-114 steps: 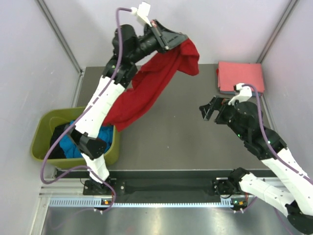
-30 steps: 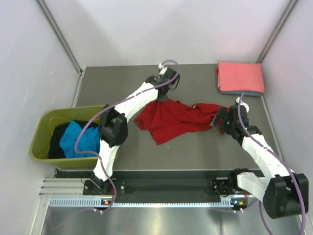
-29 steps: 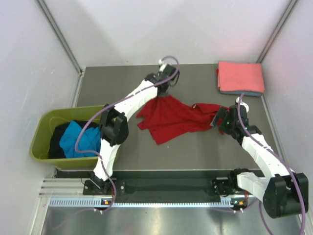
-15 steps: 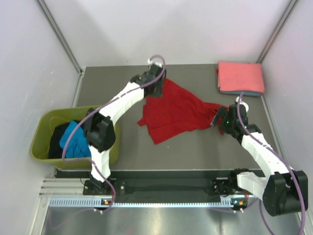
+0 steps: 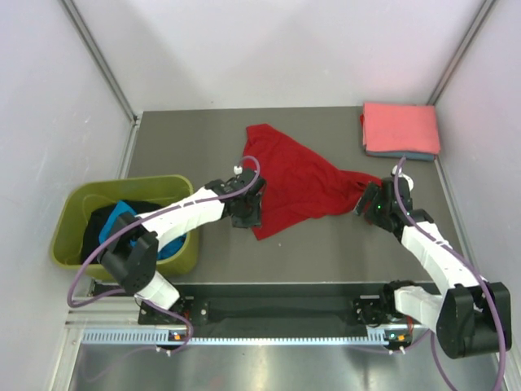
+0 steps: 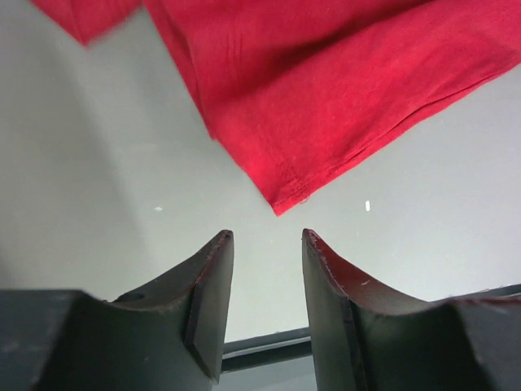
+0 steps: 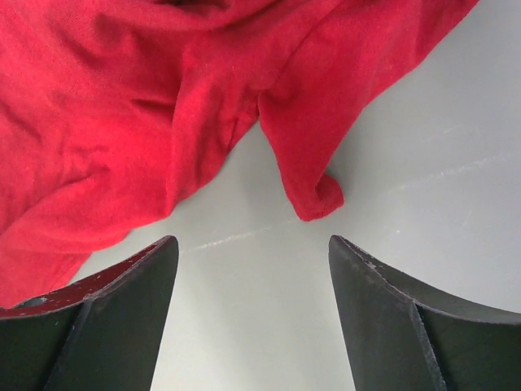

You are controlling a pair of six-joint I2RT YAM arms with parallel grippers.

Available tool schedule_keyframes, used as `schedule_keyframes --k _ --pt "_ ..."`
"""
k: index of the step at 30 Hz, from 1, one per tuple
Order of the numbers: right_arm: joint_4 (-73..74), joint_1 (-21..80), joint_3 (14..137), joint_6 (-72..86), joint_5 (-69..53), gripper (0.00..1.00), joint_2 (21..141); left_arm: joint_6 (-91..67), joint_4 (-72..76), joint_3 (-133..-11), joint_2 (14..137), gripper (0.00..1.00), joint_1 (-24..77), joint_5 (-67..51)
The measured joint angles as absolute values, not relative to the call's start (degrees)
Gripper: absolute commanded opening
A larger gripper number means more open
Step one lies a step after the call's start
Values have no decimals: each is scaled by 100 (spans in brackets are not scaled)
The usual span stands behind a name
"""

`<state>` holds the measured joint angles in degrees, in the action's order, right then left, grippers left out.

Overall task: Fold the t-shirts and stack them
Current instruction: Flatten the tshirt out

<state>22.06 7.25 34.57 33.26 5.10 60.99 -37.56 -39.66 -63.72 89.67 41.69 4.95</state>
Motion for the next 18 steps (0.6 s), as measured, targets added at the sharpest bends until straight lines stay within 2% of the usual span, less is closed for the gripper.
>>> schedule_keyframes --k 11,18 --pt "2187 720 3406 3363 370 75 5975 -4644 -2821 -5334 9028 45 4246 231" --pt "2147 720 3345 3358 336 76 5972 -4871 -2377 -5207 9334 40 4246 165"
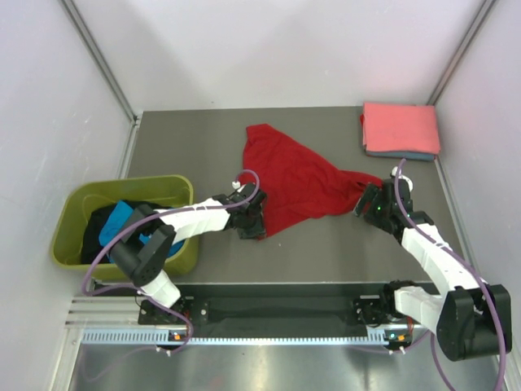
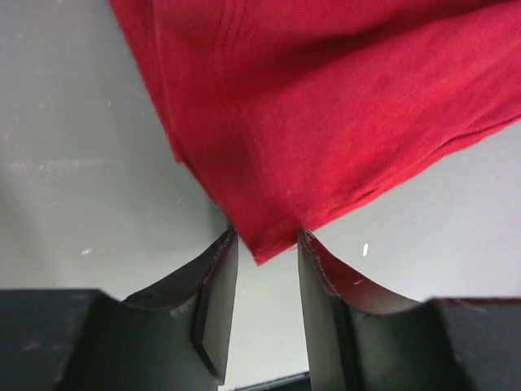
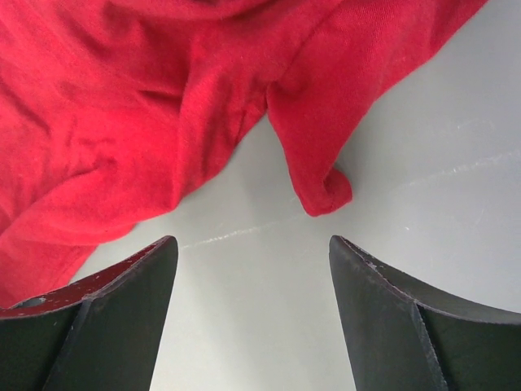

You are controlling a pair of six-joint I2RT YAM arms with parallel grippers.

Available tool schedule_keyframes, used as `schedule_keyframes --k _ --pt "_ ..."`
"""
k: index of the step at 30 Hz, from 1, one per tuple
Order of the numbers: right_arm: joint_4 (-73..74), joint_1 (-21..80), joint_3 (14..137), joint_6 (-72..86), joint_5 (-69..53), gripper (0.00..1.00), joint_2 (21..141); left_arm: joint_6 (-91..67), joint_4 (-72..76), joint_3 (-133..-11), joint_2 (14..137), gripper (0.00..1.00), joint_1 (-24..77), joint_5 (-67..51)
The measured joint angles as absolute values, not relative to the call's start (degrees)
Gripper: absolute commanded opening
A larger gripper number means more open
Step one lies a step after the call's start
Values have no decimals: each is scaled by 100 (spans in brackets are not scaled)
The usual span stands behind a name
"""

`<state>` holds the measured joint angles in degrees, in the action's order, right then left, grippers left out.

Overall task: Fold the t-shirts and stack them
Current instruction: Flatten the tshirt out

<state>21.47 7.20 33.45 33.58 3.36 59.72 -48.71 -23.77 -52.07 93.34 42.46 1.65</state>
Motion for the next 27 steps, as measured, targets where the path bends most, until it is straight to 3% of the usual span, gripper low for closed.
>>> schedule_keyframes --k 1,3,5,14,21,27 --pt "2147 720 3330 3358 333 76 5972 -4886 -2318 -5205 9338 38 4246 172" --pt "2134 720 3310 3361 329 76 5972 -4936 -2272 -5205 9358 25 4246 167" --pt "2128 720 3297 3361 325 76 5972 -4971 -2263 -5205 9386 0 4246 172" --pt "2200 705 3299 3374 478 77 5972 -4624 -3428 -6149 8995 0 4248 639" --pt "2130 683 3299 3415 591 62 6101 -4355 -3789 -6700 7931 0 4248 1125" --pt "2025 683 3297 3433 582 60 6320 -4200 -4198 -6783 7940 0 4248 1481"
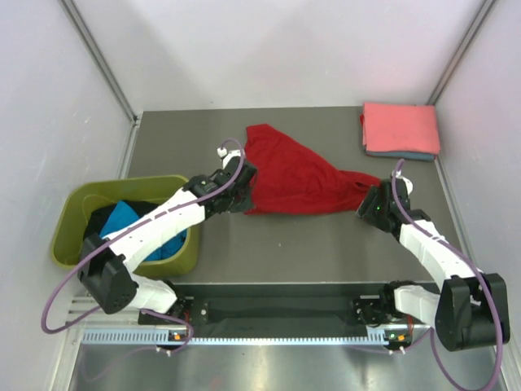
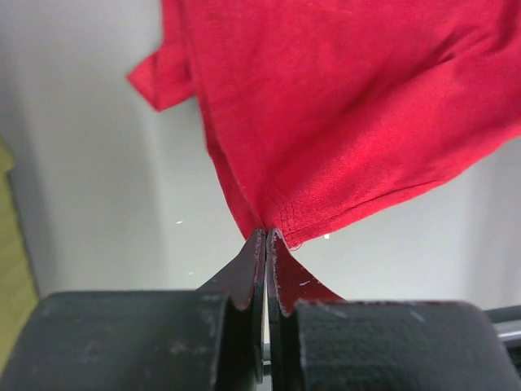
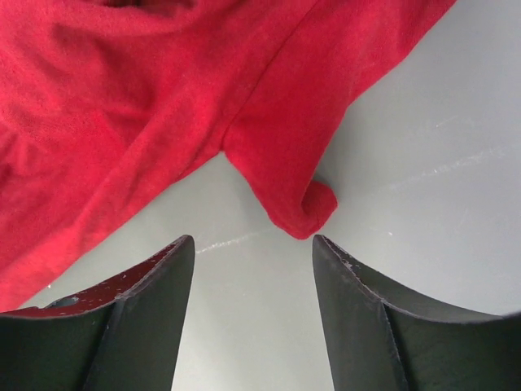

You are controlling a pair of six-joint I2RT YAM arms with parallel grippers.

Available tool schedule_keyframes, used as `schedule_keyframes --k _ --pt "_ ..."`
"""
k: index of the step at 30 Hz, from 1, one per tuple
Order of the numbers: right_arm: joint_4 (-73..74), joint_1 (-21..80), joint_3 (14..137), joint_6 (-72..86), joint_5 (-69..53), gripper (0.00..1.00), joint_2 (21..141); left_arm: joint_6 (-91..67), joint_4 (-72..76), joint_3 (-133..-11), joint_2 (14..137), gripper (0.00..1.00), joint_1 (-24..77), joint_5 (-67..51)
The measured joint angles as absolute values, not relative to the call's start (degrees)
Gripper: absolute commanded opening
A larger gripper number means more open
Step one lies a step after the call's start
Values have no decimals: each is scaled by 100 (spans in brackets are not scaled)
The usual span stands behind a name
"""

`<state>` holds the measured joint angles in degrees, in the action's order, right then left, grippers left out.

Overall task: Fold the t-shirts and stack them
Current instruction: Flatten the tshirt out

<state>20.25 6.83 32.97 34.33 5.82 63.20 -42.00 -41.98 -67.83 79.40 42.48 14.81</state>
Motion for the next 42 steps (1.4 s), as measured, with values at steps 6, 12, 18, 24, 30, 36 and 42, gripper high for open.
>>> schedule_keyframes --k 6,12,18,24,30,36,42 --pt "1988 683 3299 3463 635 62 6399 -4066 -4528 -7214 7942 0 4246 1747" --pt "1986 683 3293 3522 744 62 6539 -3988 -4580 -7537 7931 0 4246 1894" --pt "1994 683 3138 3645 886 62 6530 -3935 -4838 -7546 7922 0 4246 2036" --pt "2073 642 3151 3660 1175 50 6322 -3844 -5057 -7612 7804 0 4246 2403" --pt "2073 311 3409 3621 1288 55 6440 -3769 -5009 -7544 7760 0 4241 2314" --pt "1811 276 3870 3590 1120 57 6919 -3752 -4840 -7105 7669 0 4241 2010" --pt "1610 325 4501 3059 1024 62 7924 -3717 -4670 -6949 7664 0 4241 1791"
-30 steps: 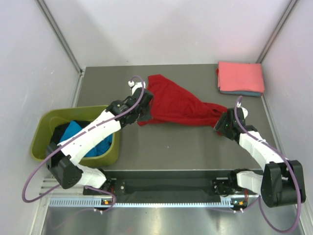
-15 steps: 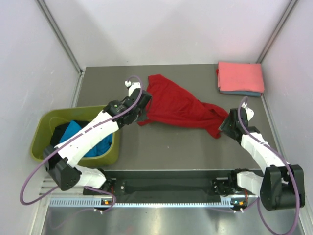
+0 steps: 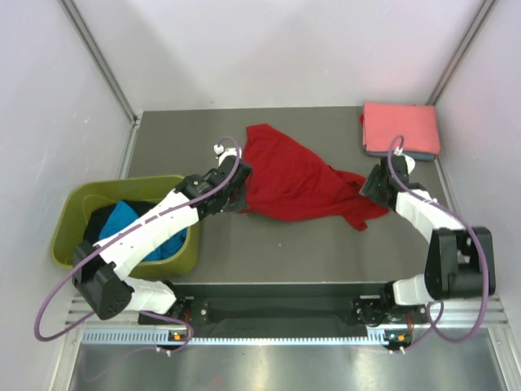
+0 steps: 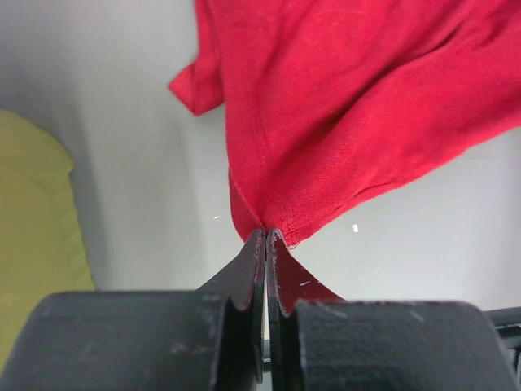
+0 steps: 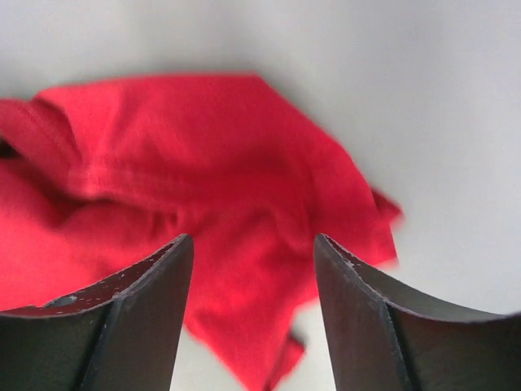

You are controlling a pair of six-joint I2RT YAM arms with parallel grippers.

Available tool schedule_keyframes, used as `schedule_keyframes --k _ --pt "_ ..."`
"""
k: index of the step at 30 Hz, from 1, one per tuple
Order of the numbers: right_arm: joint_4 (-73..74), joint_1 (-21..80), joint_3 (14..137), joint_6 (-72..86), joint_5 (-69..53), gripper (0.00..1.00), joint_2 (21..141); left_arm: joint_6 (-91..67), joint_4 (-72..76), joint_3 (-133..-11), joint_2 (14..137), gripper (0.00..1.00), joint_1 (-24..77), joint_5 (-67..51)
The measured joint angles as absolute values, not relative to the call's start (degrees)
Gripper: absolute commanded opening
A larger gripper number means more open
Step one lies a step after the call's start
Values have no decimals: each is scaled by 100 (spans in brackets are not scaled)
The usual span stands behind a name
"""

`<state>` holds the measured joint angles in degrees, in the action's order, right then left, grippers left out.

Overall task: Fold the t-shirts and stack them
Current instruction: Flatten the tshirt out

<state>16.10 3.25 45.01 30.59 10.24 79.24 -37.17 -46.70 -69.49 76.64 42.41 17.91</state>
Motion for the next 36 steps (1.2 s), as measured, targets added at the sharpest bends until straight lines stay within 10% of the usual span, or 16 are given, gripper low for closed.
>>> schedule_keyframes --k 7,12,29,36 --pt "1437 539 5310 2106 1020 60 9194 -3616 -4550 -6949 7664 0 4241 1693" --pt "1365 639 5771 1579 1046 0 9727 -3564 -4552 -6949 7664 0 4241 1955" --pt "1280 1007 8368 1201 1059 10 10339 -3505 -5129 -7496 7915 0 4235 3590" --pt "1885 1007 9251 1297 607 0 11124 -3433 -5360 -7679 8130 0 4228 3918"
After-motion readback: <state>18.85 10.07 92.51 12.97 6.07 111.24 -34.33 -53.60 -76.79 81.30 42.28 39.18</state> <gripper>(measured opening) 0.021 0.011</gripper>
